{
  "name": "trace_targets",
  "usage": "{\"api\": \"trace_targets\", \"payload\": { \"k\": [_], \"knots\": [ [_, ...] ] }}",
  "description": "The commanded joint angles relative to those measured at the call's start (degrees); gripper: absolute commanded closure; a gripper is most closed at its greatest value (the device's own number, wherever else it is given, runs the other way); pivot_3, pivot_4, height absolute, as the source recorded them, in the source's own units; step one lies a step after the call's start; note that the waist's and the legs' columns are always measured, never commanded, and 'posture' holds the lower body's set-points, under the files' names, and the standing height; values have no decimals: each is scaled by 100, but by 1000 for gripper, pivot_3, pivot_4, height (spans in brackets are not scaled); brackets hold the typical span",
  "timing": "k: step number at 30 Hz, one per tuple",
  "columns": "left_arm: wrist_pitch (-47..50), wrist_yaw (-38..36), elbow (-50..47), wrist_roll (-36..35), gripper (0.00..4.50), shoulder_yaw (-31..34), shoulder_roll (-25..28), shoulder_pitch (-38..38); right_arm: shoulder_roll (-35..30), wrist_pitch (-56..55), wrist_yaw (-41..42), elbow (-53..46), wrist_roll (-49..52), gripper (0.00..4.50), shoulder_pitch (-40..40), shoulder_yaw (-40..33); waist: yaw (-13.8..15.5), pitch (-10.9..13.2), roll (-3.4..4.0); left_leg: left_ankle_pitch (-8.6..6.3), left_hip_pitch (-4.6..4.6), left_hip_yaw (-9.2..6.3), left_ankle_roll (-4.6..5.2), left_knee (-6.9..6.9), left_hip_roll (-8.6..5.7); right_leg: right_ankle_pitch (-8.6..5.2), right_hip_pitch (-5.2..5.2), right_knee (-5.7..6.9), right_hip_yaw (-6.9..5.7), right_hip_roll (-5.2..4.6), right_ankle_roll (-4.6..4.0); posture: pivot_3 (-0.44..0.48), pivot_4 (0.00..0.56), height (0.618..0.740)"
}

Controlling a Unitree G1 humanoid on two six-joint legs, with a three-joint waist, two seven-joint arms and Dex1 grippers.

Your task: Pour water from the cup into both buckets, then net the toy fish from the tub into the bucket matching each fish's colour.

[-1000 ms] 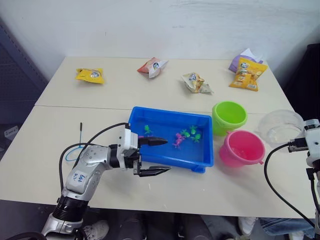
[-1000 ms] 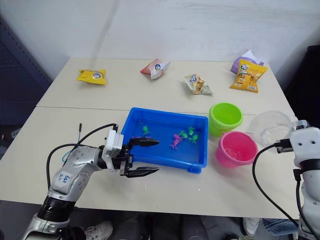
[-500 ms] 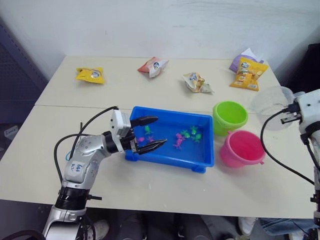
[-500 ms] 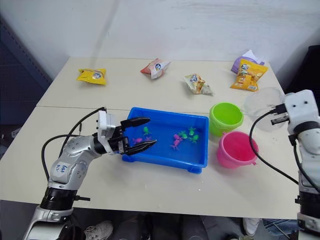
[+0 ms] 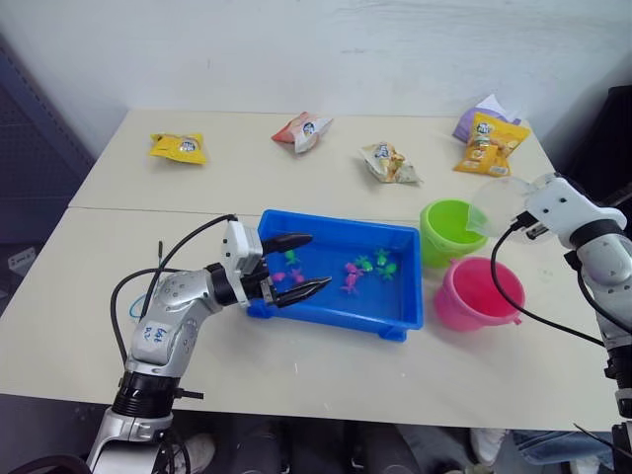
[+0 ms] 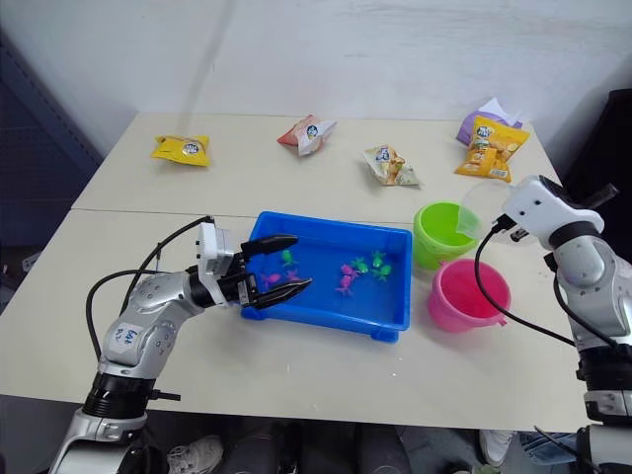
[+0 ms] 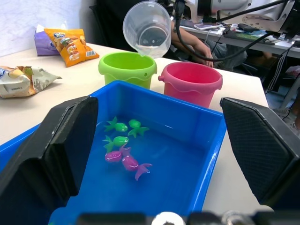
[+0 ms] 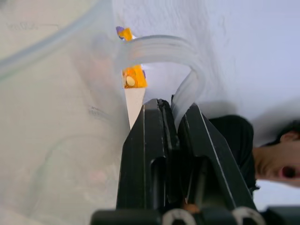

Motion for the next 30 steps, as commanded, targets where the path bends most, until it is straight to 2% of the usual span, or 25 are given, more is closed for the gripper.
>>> {"api": "trace_targets", "payload": {
  "k": [1, 12, 30],
  "knots": [
    [-36, 24, -203, -12, 0, -17, -14, -58, -276, -327, -334, -5, -437, 4440, -190, 65, 0, 0, 0, 1, 0, 0, -2, -1, 0, 0, 0, 0, 0, 0, 0, 0, 150, 738],
    [-140, 22, -226, 62, 0, -79, -14, -29, -363, -610, -972, 230, -1191, 4440, -503, 323, 2, 1, -1, 3, 0, 0, -6, 0, 0, 0, -1, 0, 0, 1, 0, 0, 150, 738],
    [-477, -2, -243, 156, 0, -96, -3, 197, -394, -1209, -1376, 625, -1730, 4440, -840, 701, -1, 1, -2, 4, 0, 1, -7, 1, 1, 0, -1, 1, 0, 1, 0, 0, 150, 738]
  ]
}}
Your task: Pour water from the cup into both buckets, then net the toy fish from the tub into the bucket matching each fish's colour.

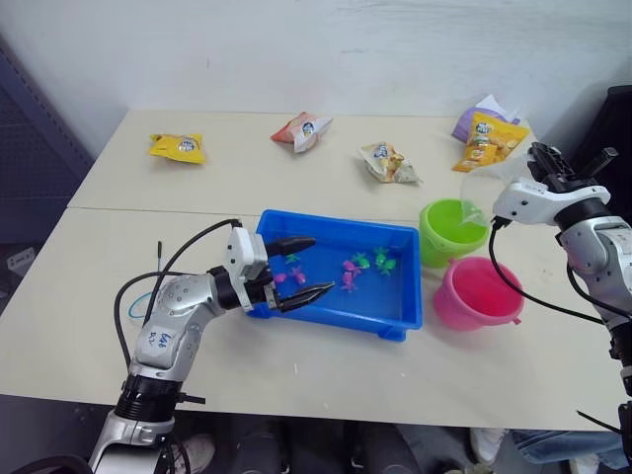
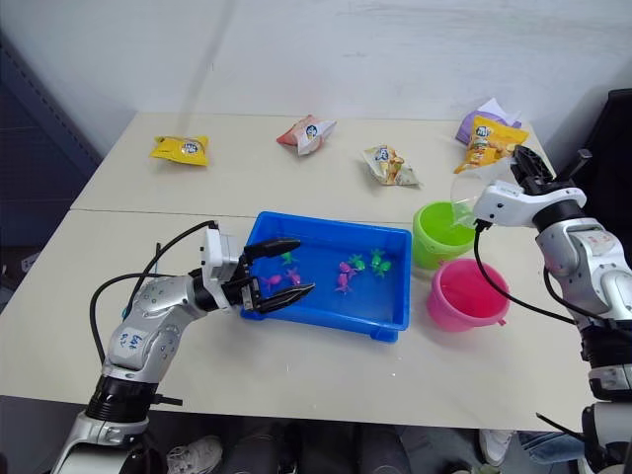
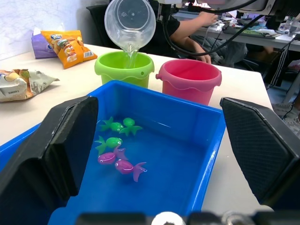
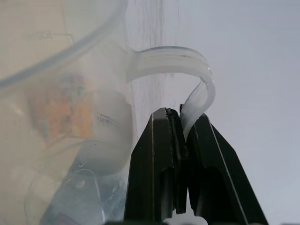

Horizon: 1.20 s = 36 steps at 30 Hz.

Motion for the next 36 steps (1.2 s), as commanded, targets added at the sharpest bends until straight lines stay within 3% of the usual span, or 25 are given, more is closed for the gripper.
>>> {"api": "trace_targets", "payload": {
  "k": [1, 14, 21, 24, 28, 33, 36],
  "knots": [
    [-138, 12, -221, 9, 0, 32, -4, 25, -183, -99, -275, 27, -96, 4440, -127, -90, 2, 0, 0, 0, 0, 0, 0, 0, 0, 0, 0, 0, 0, 0, 0, 0, 150, 738],
    [-248, -6, -151, -1, 0, 34, -16, 30, -193, -115, -693, 34, -297, 4440, 30, -141, 2, 0, 0, 0, 0, 0, 0, 0, 0, 0, 0, 0, 0, 0, 0, 0, 150, 738],
    [-375, -72, 34, 17, 0, 38, -26, -119, 30, -213, -219, -188, 637, 4440, 248, -462, -1, 0, 0, 0, 0, 1, 0, 0, 0, 0, 0, 1, 0, 0, 0, 0, 150, 738],
    [-402, -101, 82, 10, 0, 48, -14, -152, 150, -44, 24, -291, 1151, 4440, 402, -757, 4, 0, 0, 0, 0, 0, 1, 0, 0, 0, 0, 2, -1, 0, 0, 0, 150, 738],
    [-470, -176, 18, -122, 0, 82, -58, -212, 481, 287, 809, -641, 2618, 4440, 765, -1522, 9, 1, -2, 0, -1, -1, 2, -1, 0, 0, 2, 0, -2, 0, 0, 0, 150, 738],
    [-200, -331, -189, -438, 0, 95, -44, -398, 912, 1554, 1782, -1331, 4485, 4440, 1203, -2584, 15, 1, -2, -1, -3, -8, 7, 0, 0, 1, 7, -1, -8, -1, 2, 0, 150, 738],
    [281, -573, -492, -733, 0, 19, 169, -471, 895, 2110, 1790, -1537, 4957, 4440, 1483, -3301, 20, 1, -2, -3, -5, -13, 10, 0, -1, 1, 8, -3, -11, -3, 2, 0, 150, 738]
  ]
}}
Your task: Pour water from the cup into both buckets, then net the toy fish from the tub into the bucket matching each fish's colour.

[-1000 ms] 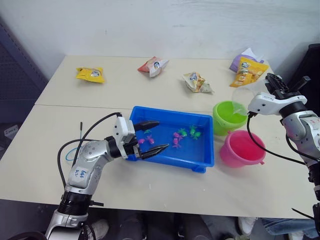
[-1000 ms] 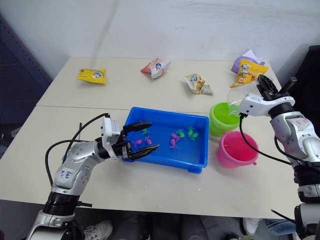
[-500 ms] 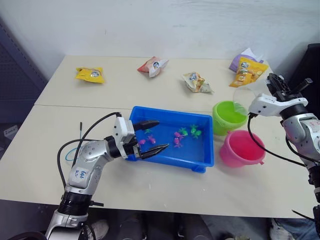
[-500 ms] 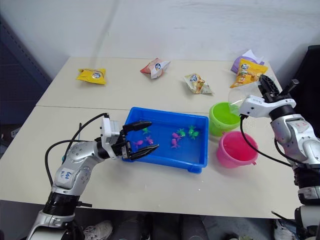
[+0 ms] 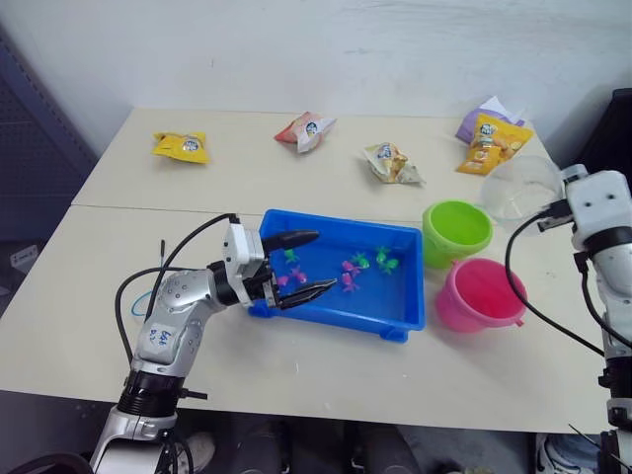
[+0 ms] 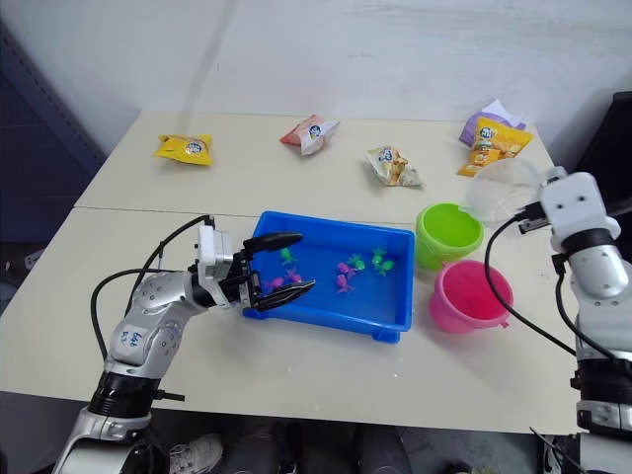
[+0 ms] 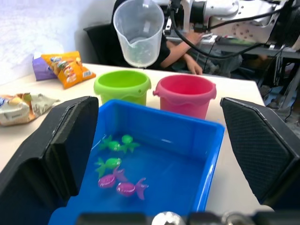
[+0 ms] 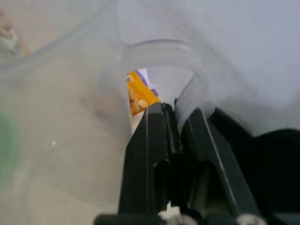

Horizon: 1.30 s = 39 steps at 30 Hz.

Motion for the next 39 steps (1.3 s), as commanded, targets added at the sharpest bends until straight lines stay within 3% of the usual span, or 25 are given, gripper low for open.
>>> {"api": "trace_targets", "payload": {
  "k": [1, 8, 17, 28, 29, 31, 36, 37, 39],
  "knots": [
    [396, -312, -555, -399, 0, -10, 222, -92, -71, 634, 36, -436, 767, 4440, 159, -1031, -1, 0, 1, 0, -1, -1, 0, -1, 0, 0, 0, -2, 0, 0, 0, 0, 150, 738],
    [688, -1051, -1223, -634, 0, -398, 569, -63, 532, 2077, 251, -830, 2274, 4440, 1137, -2296, -1, 0, 0, -2, 1, -7, 3, -2, 0, 0, 8, -4, -2, 1, 0, 0, 150, 738],
    [771, -1035, -1206, -765, 0, -431, 325, -5, 1636, 1658, 152, -483, 2318, 4440, 1550, -2057, -29, -2, 4, -2, 15, 7, 3, -8, 0, 0, 4, 6, 18, 5, 0, 0, 150, 738],
    [581, -923, -973, -563, 0, -334, 290, -3, 1658, 258, 172, 727, 1609, 4440, 1331, -1559, -17, -2, 4, -2, 13, 8, 3, -7, -2, 0, 2, 3, 18, 4, 0, 0, 150, 738],
    [576, -916, -961, -549, 0, -337, 301, 4, 1657, 231, 177, 753, 1610, 3719, 1344, -1548, -17, -2, 4, -2, 13, 8, 3, -7, -2, 0, 2, 3, 18, 4, 0, 0, 150, 738],
    [568, -901, -960, -545, 0, -337, 312, 21, 1684, 337, 211, 669, 1708, 2941, 1431, -1562, -18, -2, 4, -2, 13, 8, 3, -7, -2, 0, 2, 3, 18, 4, 0, 0, 150, 738],
    [554, -890, -940, -547, 0, -286, 370, 45, 1902, 684, 111, -273, 2040, 421, 2200, -1768, -6, -2, 4, -2, 13, 5, 3, -12, 0, 0, 2, 0, 18, 4, 0, 0, 150, 738],
    [548, -909, -908, -527, 0, -263, 421, 74, 1980, 807, 167, -621, 2146, 21, 2562, -1813, -3, -2, 4, -3, 12, 5, 3, -12, 0, 0, 2, -1, 18, 4, 0, 0, 150, 738],
    [527, -932, -857, -484, 0, -237, 491, 119, 2077, 1014, 218, -1130, 2342, 21, 3045, -1881, 2, -2, 4, -3, 12, 2, 2, -15, 0, 0, 2, -3, 17, 3, 0, 0, 150, 738]
  ]
}}
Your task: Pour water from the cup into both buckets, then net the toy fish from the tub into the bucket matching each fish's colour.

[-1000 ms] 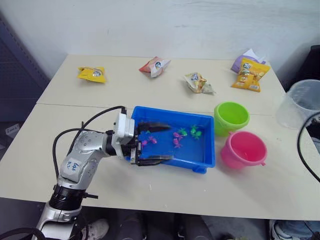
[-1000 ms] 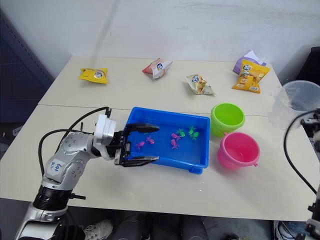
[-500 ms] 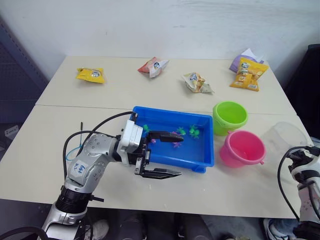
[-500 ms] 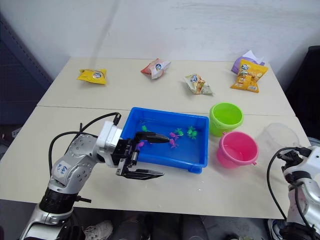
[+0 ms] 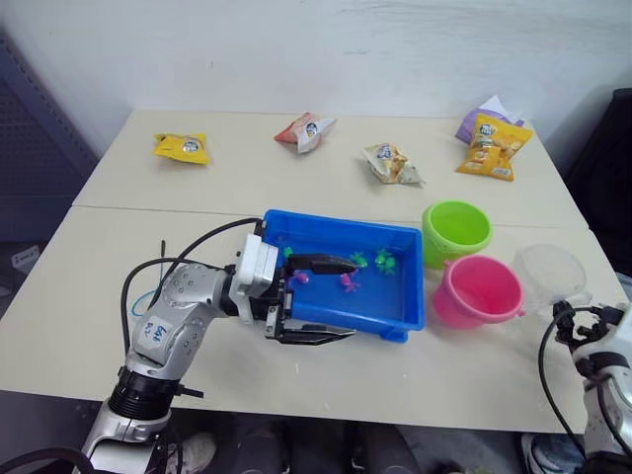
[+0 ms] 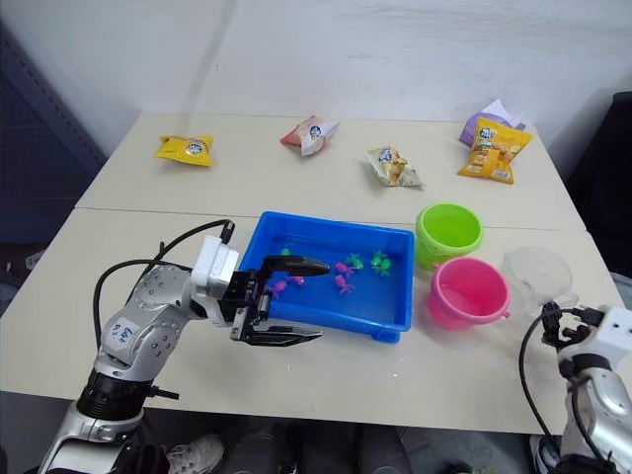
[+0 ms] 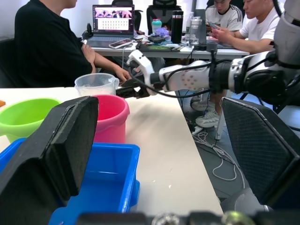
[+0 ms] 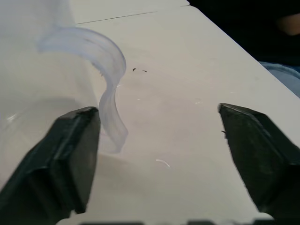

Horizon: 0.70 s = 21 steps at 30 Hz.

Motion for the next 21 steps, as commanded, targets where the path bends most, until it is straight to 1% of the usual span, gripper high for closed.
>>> {"api": "trace_targets", "payload": {
  "k": [1, 5, 8, 11, 14, 15, 17, 19, 20, 21],
  "knots": [
    [-113, -62, 9, 76, 0, 170, 183, 124, 90, 315, 98, -980, 441, 21, 754, -364, -3, 0, 0, -1, 0, 0, 0, -1, 0, 0, 0, -1, 0, 0, 0, 0, 150, 738],
    [-223, -148, 153, 142, 0, 247, 319, 235, 12, 476, 267, -1438, 704, 21, 1401, -639, -26, -1, 1, -7, 1, 3, 3, -1, -1, 0, 1, -2, 4, -4, 0, 0, 150, 738],
    [-335, -183, 285, 223, 0, 301, 392, 285, -160, 477, 617, -1629, 817, 21, 1789, -810, -30, -1, 1, -19, 6, 4, 14, -2, 0, 1, 1, 0, 6, -3, 1, 0, 150, 738],
    [-452, -90, 453, 310, 0, 471, 462, 302, -371, 56, 1351, -2020, 914, 21, 2086, -889, -24, -1, 1, -27, 7, 4, 24, -7, 1, 0, -1, -2, 7, -3, 0, 0, 150, 738],
    [-488, 48, 704, 331, 0, 834, 592, 369, -339, -659, 2291, -2649, 1429, 21, 2187, -1100, -24, 0, 0, -28, 6, 4, 26, -8, 2, 0, -2, -1, 6, -1, 0, 0, 150, 738],
    [-493, 107, 802, 308, 0, 1006, 644, 421, -427, -787, 2616, -2863, 1497, 21, 2267, -1092, -23, 0, 0, -29, 8, 4, 27, -8, 2, 0, -2, -1, 6, -1, 1, 0, 150, 738],
    [-680, 278, 1077, 412, 0, 1355, 758, 547, -760, -790, 3130, -3214, 1537, 21, 2370, -987, -23, 2, -2, -30, 7, 2, 28, -9, 3, 0, -2, -2, 4, -1, 1, 0, 150, 738],
    [-1238, 648, 1393, 755, 0, 1690, 751, 662, -1074, -1005, 3644, -3413, 1530, 21, 2274, -842, -23, 7, -12, -32, 8, 5, 32, -9, 2, 0, -2, -3, 6, -2, 1, 0, 150, 738],
    [-1444, 855, 1491, 854, 0, 1851, 701, 737, -1212, -1416, 4126, -3474, 1354, 21, 2259, -669, -20, 11, -22, -33, 9, 5, 33, -8, 3, 1, -2, -4, 6, -2, 1, 0, 150, 738],
    [-1639, 1070, 1544, 942, 0, 2026, 649, 836, -1373, -1535, 4516, -3523, 1268, 21, 2309, -470, -10, 16, -32, -34, 10, 4, 35, -8, 2, 1, -1, -5, 5, -2, 1, 0, 150, 738]
  ]
}}
